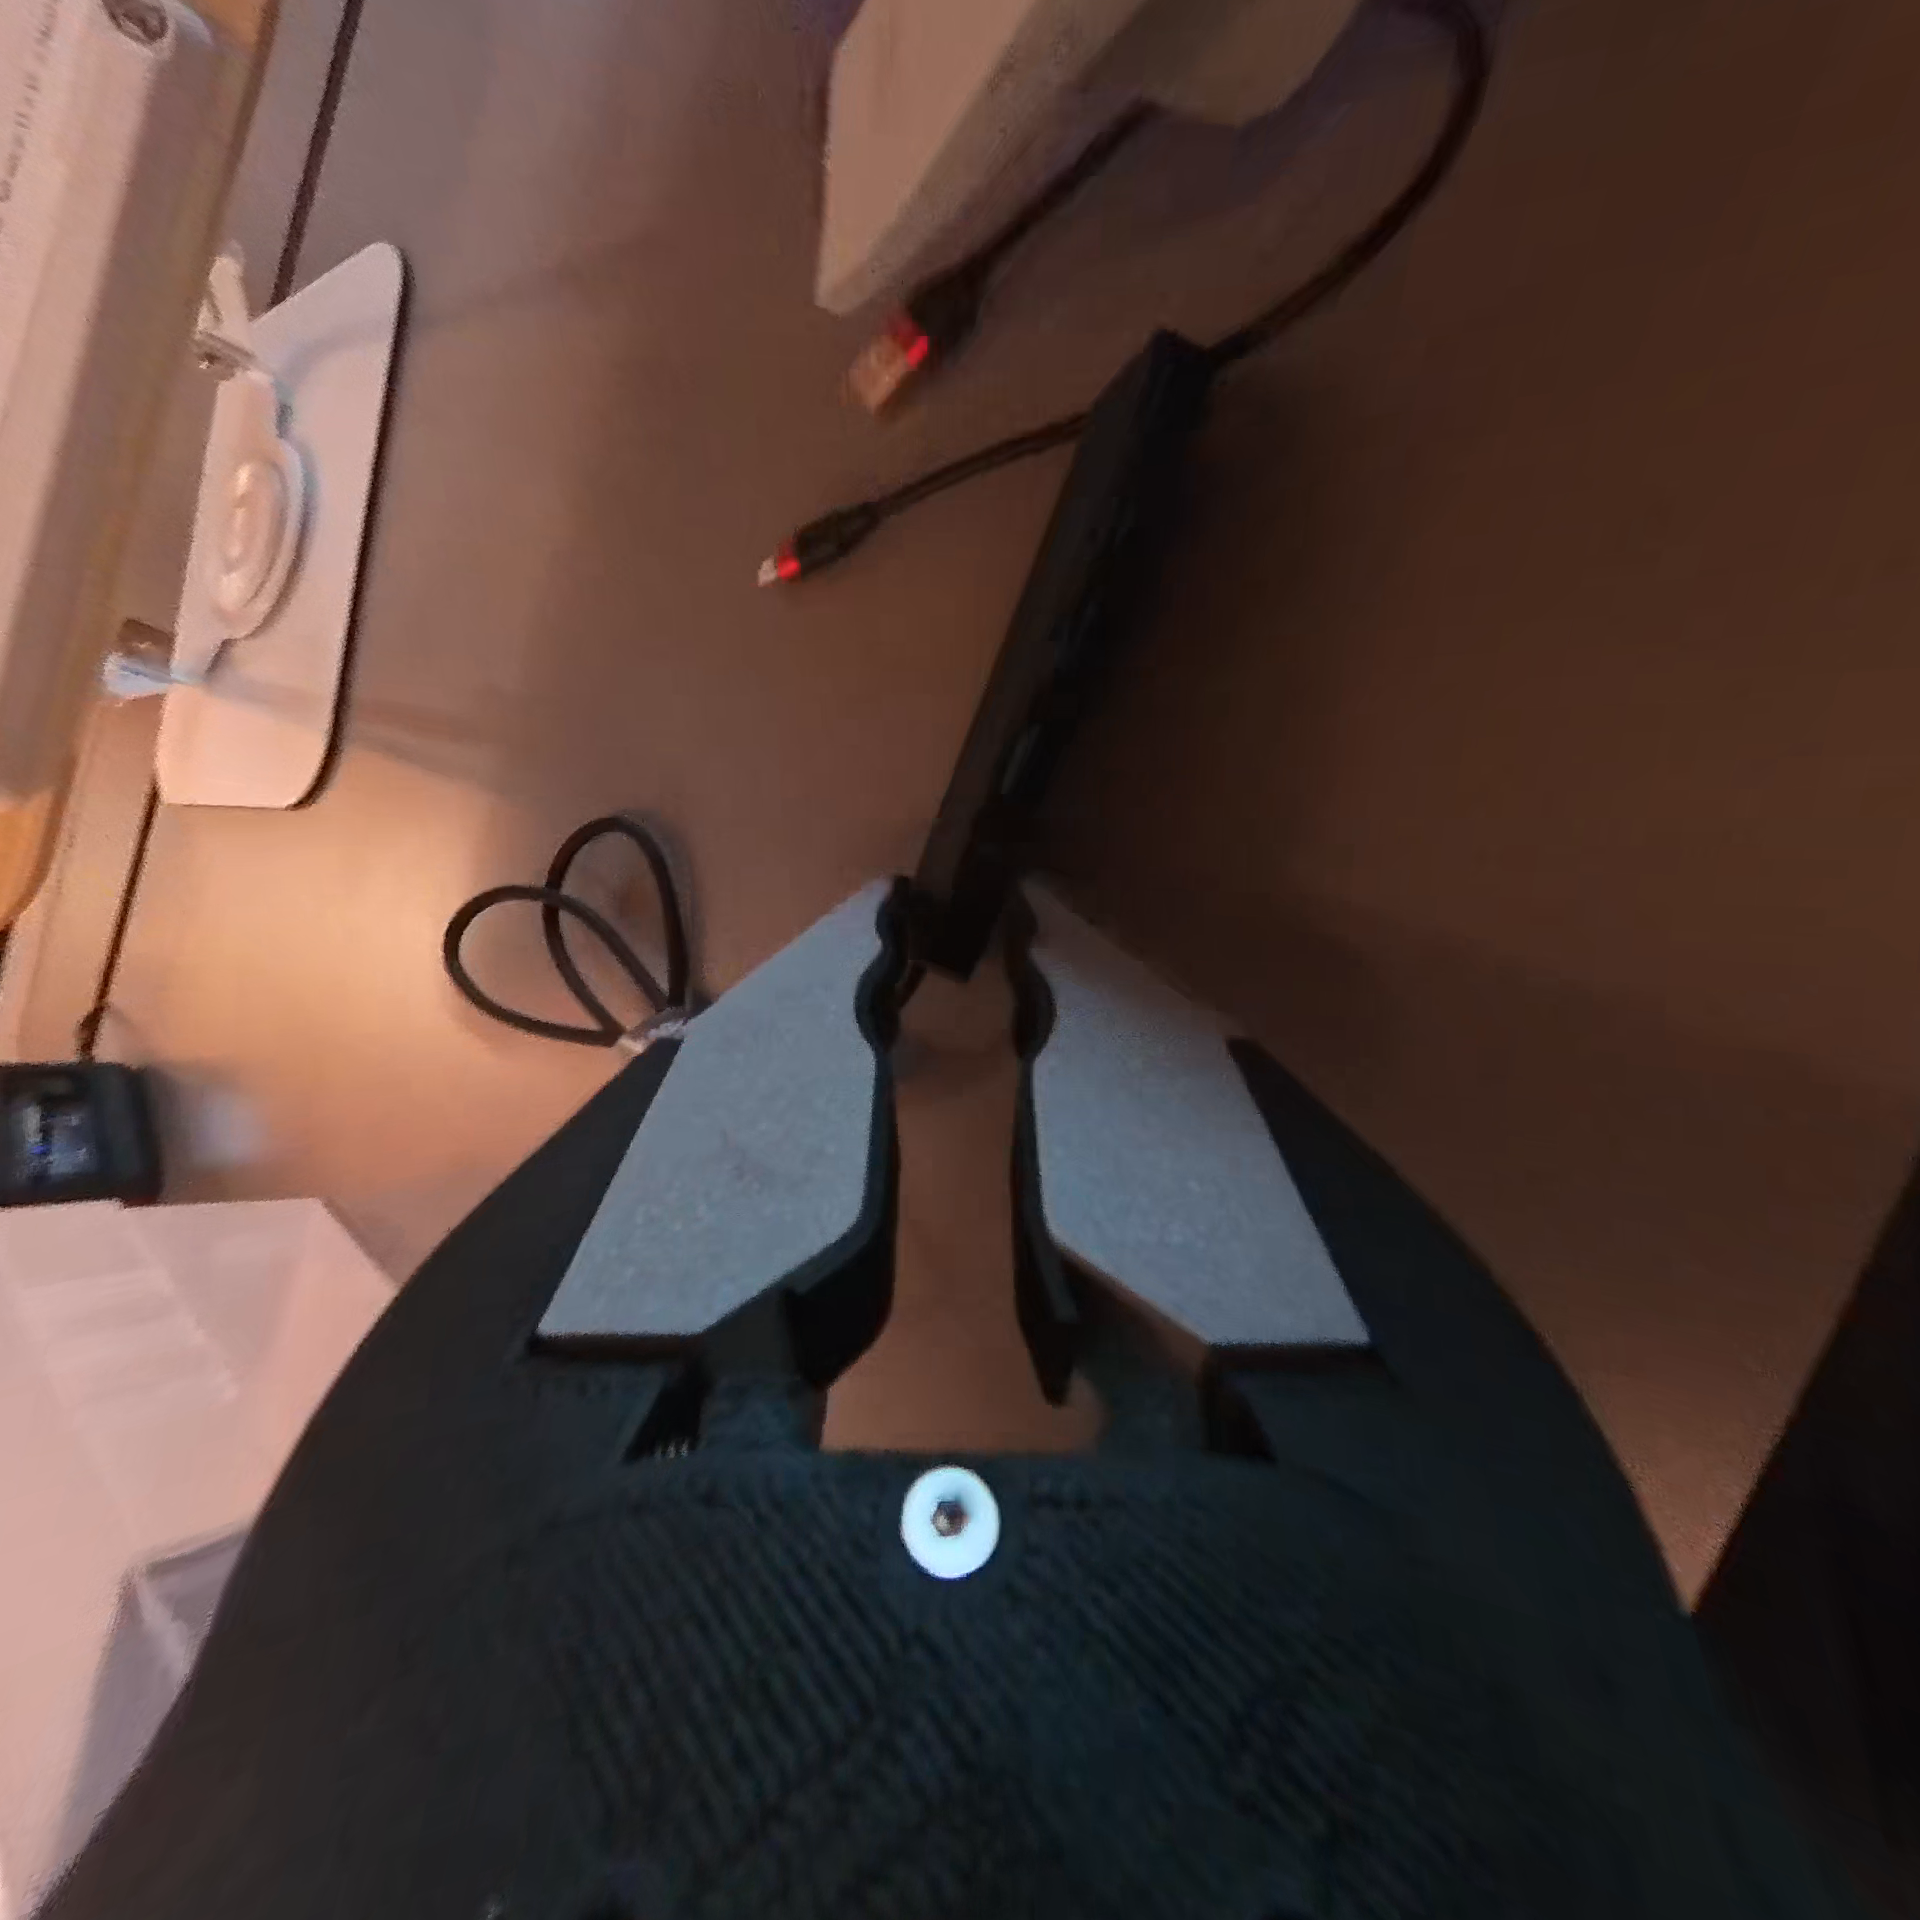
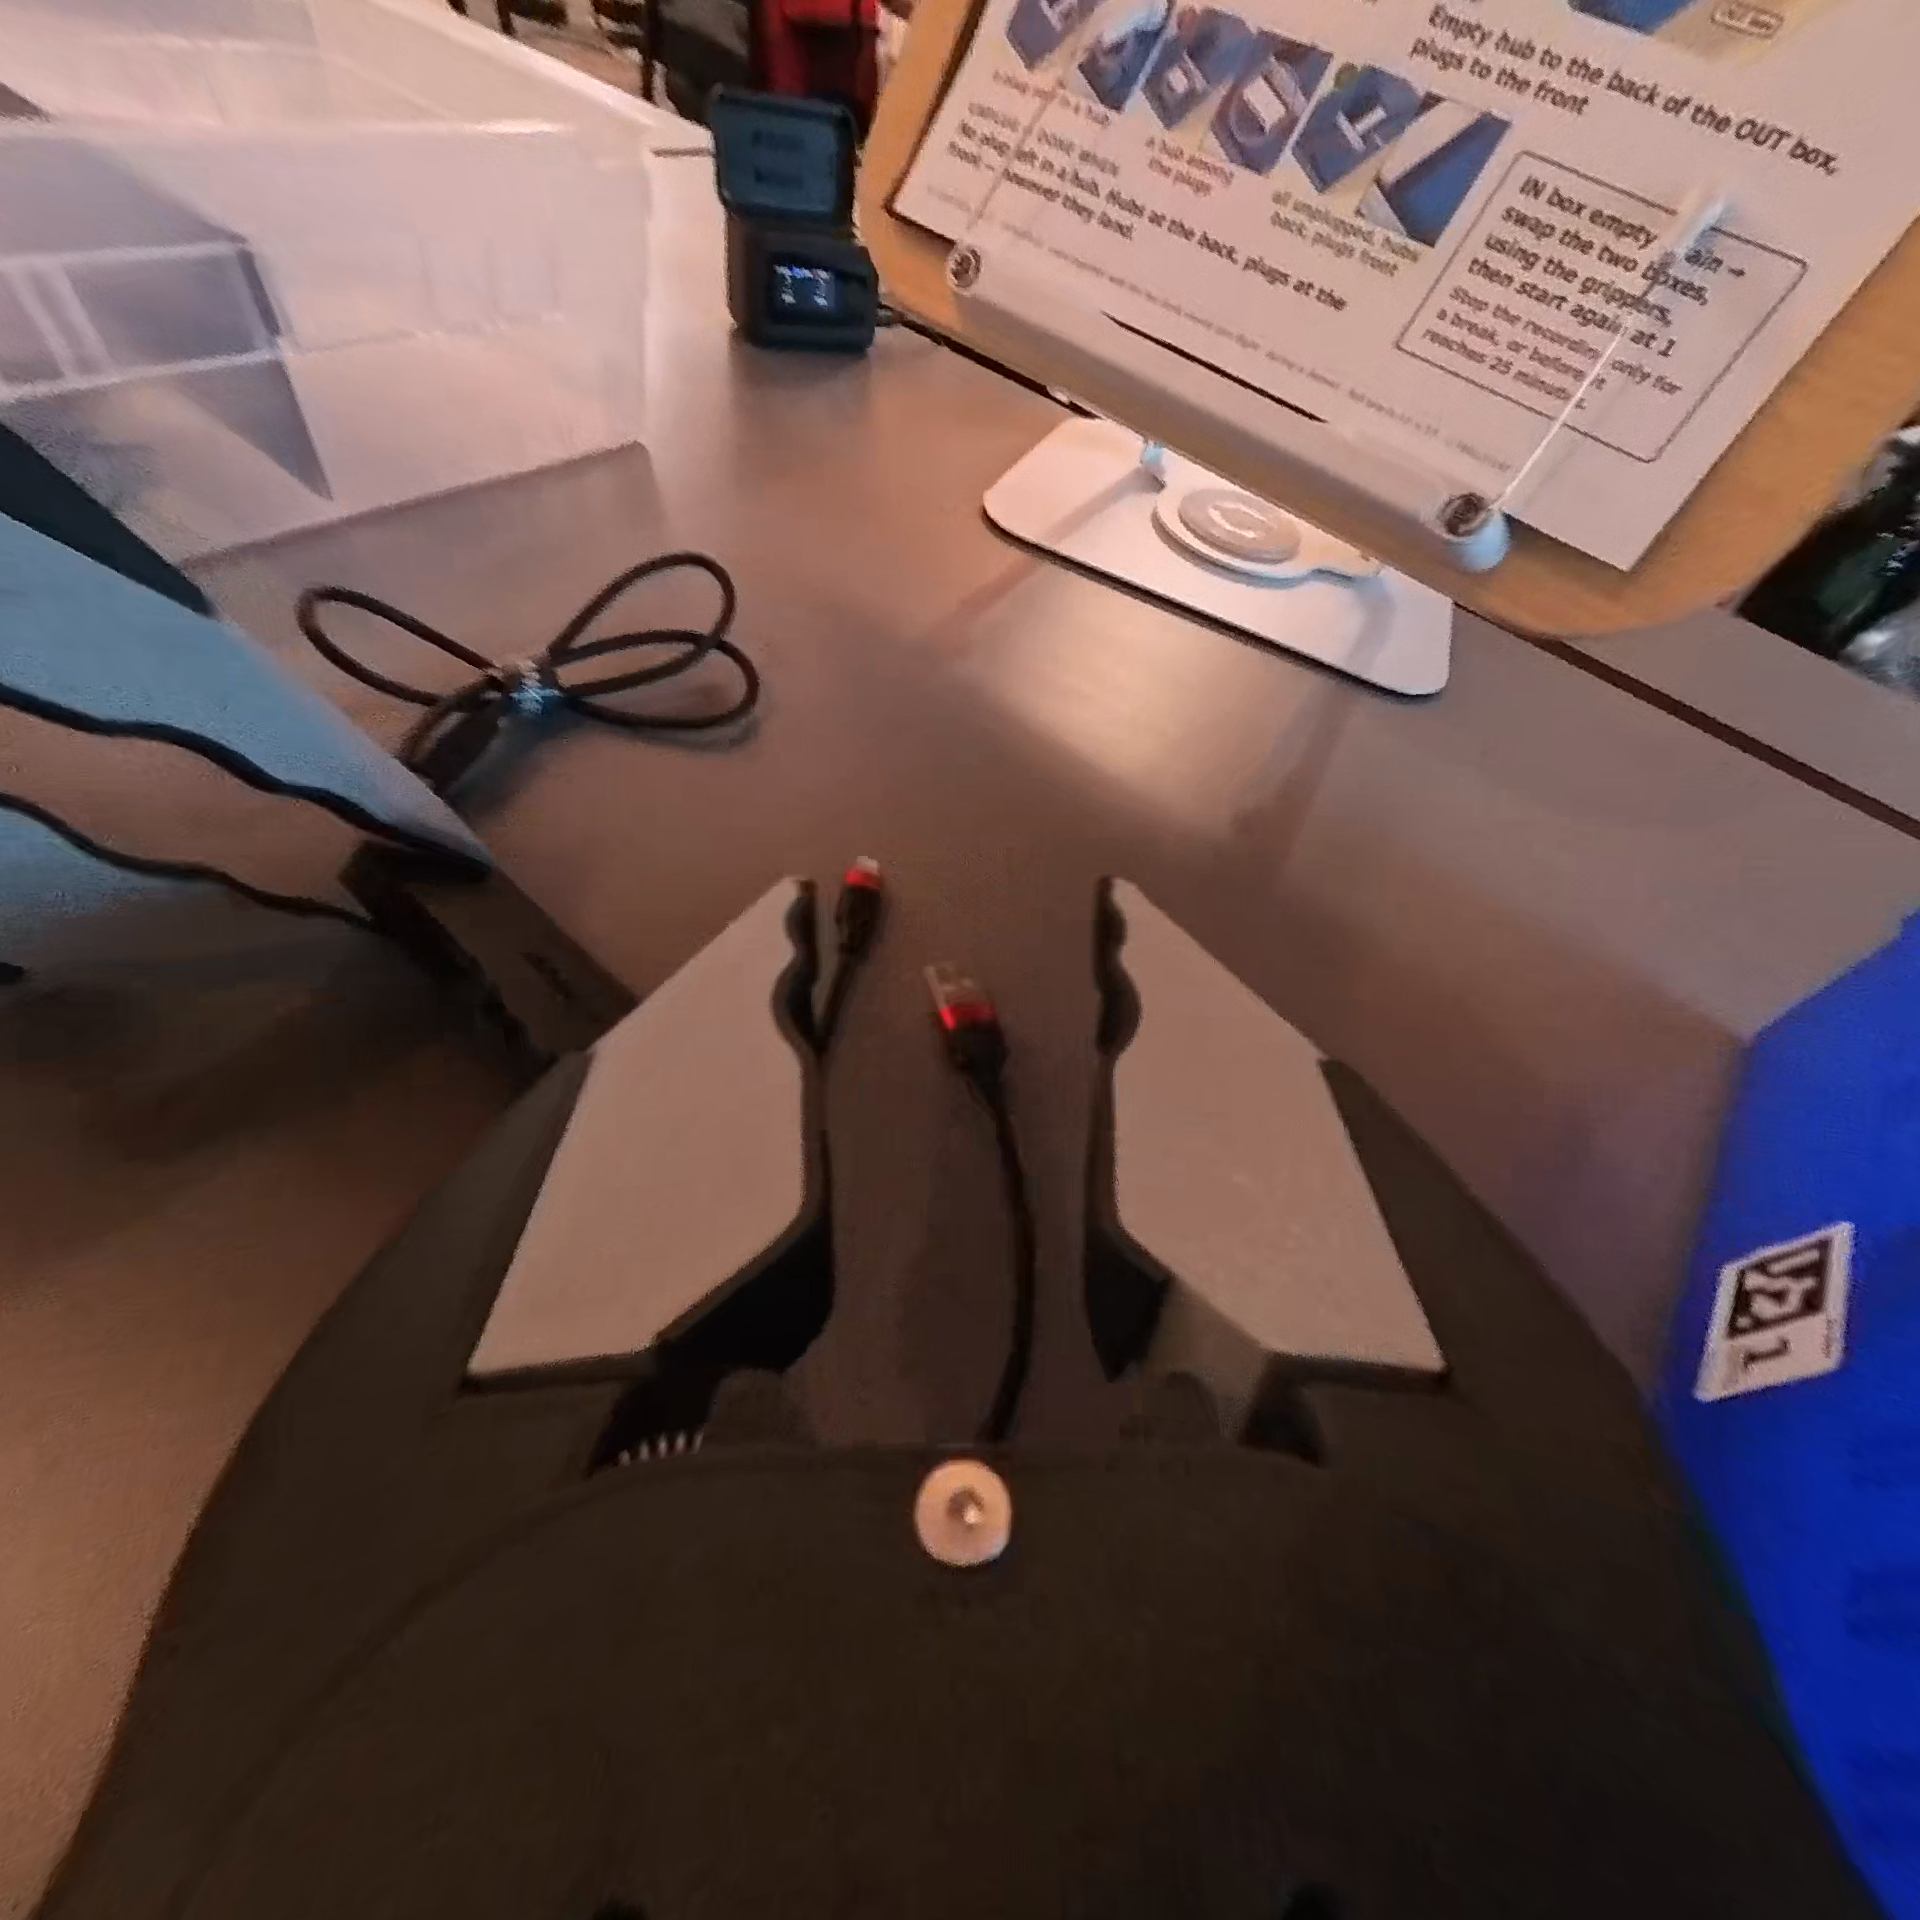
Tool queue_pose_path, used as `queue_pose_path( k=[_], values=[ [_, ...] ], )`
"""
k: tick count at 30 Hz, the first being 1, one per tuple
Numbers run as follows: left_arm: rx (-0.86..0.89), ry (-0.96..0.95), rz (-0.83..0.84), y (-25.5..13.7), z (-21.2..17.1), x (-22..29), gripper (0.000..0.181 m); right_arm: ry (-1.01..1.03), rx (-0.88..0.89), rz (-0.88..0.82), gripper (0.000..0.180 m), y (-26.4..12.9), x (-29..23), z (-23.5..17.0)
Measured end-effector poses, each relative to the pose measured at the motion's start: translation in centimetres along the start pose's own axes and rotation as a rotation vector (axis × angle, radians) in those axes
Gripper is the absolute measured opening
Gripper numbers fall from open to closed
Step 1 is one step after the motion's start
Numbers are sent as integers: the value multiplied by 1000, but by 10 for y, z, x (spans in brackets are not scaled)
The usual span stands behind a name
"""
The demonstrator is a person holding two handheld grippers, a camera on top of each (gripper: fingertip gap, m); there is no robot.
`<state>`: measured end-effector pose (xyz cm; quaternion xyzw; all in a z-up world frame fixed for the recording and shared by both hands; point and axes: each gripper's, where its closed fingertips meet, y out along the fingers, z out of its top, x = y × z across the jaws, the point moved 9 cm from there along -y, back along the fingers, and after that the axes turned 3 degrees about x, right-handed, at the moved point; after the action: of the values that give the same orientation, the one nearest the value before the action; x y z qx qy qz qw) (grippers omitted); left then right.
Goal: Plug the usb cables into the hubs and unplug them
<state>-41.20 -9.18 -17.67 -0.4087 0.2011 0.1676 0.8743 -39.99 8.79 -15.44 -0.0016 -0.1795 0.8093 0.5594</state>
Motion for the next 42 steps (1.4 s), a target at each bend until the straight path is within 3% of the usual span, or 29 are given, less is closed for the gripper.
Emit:
queue_pose_path(
  k=[4,8,9,11,14,18,19,21,24,29,34,35,38,42],
  values=[
    [-7,-48,26,-25,3,-12,8,-29,51,16,57,-4,-3,3],
    [-6,-105,-3,-45,0,-20,8,-43,232,278,47,-15,-22,15],
    [-4,-93,-3,-48,-1,-20,8,-69,258,354,42,-17,-29,16],
    [-20,-56,-33,-50,-4,-17,8,-117,244,444,58,-16,-42,14],
    [-11,59,-66,-53,-6,-8,8,-201,181,489,66,-14,-55,10],
    [45,204,-94,-60,1,7,8,-351,204,585,48,-21,-75,7],
    [71,226,-98,-62,4,10,8,-404,192,583,42,-22,-80,5],
    [105,251,-113,-66,10,15,8,-520,157,537,10,-20,-89,-1],
    [81,274,-91,-63,6,17,9,-630,144,475,8,-20,-95,-5],
    [86,207,-128,-58,4,16,42,-666,176,410,7,-21,-94,-3],
    [82,182,-89,-58,0,8,51,-704,258,453,7,-29,-99,-1],
    [92,202,-80,-58,-1,9,48,-714,289,468,7,-31,-101,0],
    [166,358,-45,-63,5,22,10,-716,346,483,7,-35,-102,2],
    [156,459,40,-68,5,26,8,-588,262,499,11,-28,-95,2]
  ],
)
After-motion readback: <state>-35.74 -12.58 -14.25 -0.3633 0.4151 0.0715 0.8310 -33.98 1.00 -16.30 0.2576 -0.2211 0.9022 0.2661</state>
